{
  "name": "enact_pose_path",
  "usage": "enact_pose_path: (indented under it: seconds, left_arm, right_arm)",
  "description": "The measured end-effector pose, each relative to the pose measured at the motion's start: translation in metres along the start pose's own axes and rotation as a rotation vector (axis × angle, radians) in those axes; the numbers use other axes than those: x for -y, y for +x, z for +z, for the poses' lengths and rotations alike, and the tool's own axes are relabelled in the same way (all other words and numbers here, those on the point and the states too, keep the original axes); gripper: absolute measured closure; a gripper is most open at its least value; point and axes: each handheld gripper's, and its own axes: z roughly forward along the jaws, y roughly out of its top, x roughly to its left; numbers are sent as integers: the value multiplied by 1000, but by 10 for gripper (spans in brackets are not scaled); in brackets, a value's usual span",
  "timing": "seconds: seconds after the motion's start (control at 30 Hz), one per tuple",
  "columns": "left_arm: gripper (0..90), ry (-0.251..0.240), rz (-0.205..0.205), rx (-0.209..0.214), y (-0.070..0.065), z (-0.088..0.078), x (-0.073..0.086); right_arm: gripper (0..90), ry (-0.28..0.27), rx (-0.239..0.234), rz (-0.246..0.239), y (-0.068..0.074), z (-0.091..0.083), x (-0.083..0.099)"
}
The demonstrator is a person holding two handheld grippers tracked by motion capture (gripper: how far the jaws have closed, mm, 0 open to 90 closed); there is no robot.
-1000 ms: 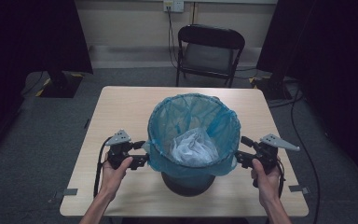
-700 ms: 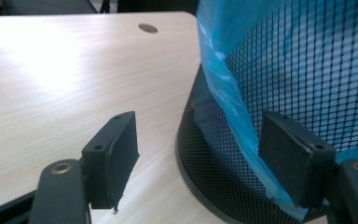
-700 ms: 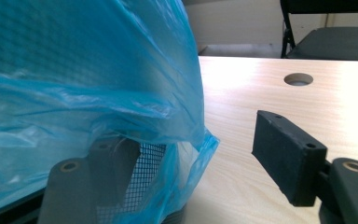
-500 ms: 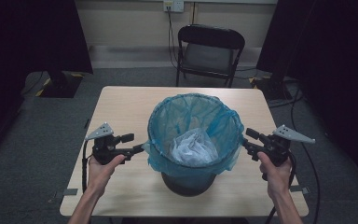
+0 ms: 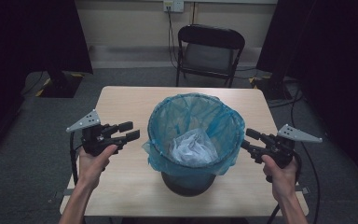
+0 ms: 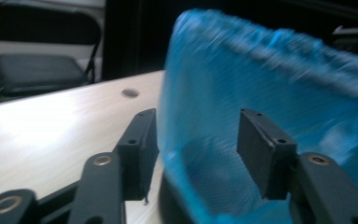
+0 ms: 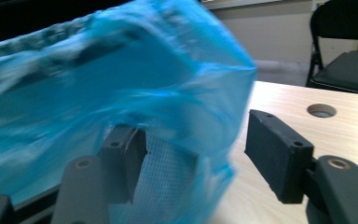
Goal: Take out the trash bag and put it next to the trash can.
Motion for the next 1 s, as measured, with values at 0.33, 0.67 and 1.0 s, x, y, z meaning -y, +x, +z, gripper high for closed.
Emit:
enact_pose_path:
  seconds: [0.33,0.67,1.0]
  left_arm:
    - [470,-64,30,78,-18,9,-37]
    - [344,10,32,55,-18,38,-49]
    - [605,15,-2,15,-11,48,-43]
  right_arm:
    - [445,-64,-78,-56,15,-19,-25]
    - [401,-69,-98,-87,27,-29,-40]
    - [355,-70,-118,-113,40,-17,-53]
